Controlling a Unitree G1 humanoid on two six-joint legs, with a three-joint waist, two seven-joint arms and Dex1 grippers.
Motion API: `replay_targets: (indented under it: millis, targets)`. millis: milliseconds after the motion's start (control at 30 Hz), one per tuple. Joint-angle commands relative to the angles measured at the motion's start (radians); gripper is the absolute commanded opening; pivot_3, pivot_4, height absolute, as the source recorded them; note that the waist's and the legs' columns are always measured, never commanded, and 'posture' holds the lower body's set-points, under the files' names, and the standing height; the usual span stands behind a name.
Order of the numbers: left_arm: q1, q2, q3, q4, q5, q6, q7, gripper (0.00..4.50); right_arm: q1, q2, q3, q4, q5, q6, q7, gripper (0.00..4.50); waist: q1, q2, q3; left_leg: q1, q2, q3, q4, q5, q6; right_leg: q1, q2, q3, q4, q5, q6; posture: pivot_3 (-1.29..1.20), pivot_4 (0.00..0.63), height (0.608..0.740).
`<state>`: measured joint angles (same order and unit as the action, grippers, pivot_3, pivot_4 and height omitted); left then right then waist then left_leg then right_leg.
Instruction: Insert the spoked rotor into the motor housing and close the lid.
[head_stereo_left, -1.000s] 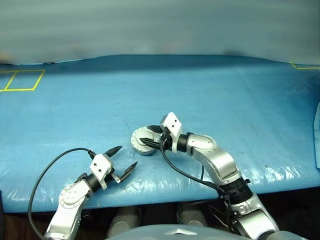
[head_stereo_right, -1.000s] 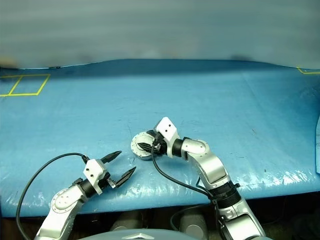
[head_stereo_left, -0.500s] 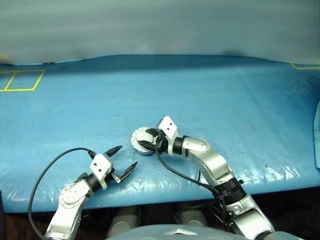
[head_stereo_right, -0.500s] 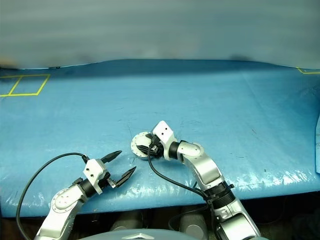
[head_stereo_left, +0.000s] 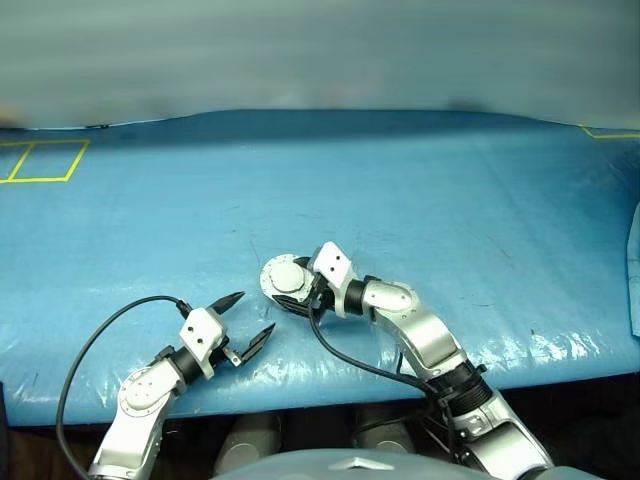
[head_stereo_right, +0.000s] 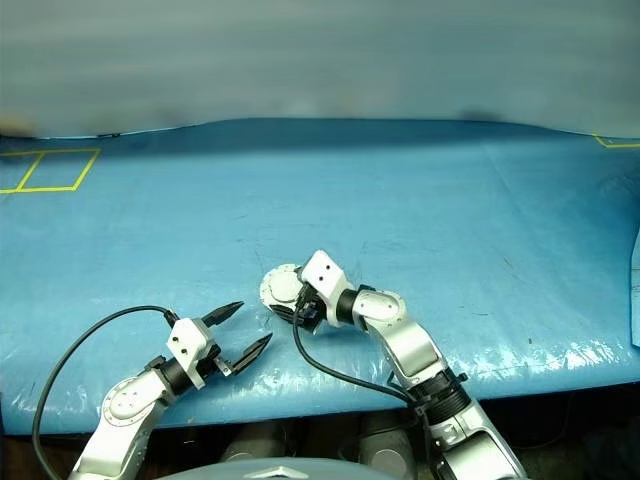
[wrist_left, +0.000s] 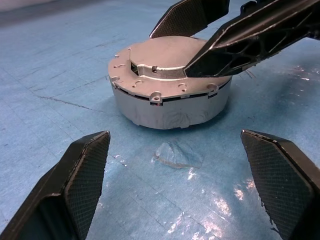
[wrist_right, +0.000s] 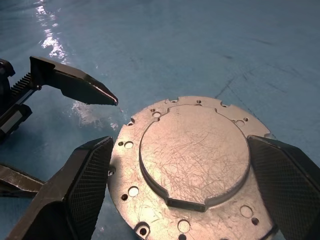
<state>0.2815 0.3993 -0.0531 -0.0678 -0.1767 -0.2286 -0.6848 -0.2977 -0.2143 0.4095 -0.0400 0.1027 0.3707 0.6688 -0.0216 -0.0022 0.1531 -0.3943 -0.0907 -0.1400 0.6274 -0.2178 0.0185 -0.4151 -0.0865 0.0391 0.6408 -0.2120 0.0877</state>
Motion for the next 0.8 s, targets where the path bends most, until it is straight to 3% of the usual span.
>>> replay_targets:
  millis: [33,133,300,800]
  targets:
    - [0.0,0.002,-0.001,-0.018,0.001,-0.011,0.002,4.46,0.001,0.012,0.004,0.011,-0.015,-0.036,-0.009,4.48,0.0,0.0,0.0,0.0,0.0,0.0,0.0,0.0,0.0,0.0,0.0,0.0,0.0,0.0,0.0,0.0,0.15,0.74]
    - [0.0,0.001,-0.001,-0.018,0.002,-0.012,0.005,4.46,0.0,0.021,-0.003,0.032,-0.028,-0.046,-0.026,4.3,0.0,0.0,0.0,0.0,0.0,0.0,0.0,0.0,0.0,0.0,0.0,0.0,0.0,0.0,0.0,0.0,0.15,0.74]
    - [0.002,0.0,-0.005,-0.018,0.004,-0.013,0.009,4.46,-0.001,0.028,-0.01,0.045,-0.026,-0.045,-0.025,3.02,0.0,0.0,0.0,0.0,0.0,0.0,0.0,0.0,0.0,0.0,0.0,0.0,0.0,0.0,0.0,0.0,0.15,0.74]
    - [0.0,0.001,-0.005,-0.017,0.002,-0.013,0.006,4.46,-0.024,-0.01,0.033,0.023,-0.093,-0.038,-0.01,3.02,0.0,0.0,0.0,0.001,0.001,0.0,0.0,0.0,0.0,0.0,0.001,0.0,0.0,0.0,-0.001,0.0,0.15,0.74]
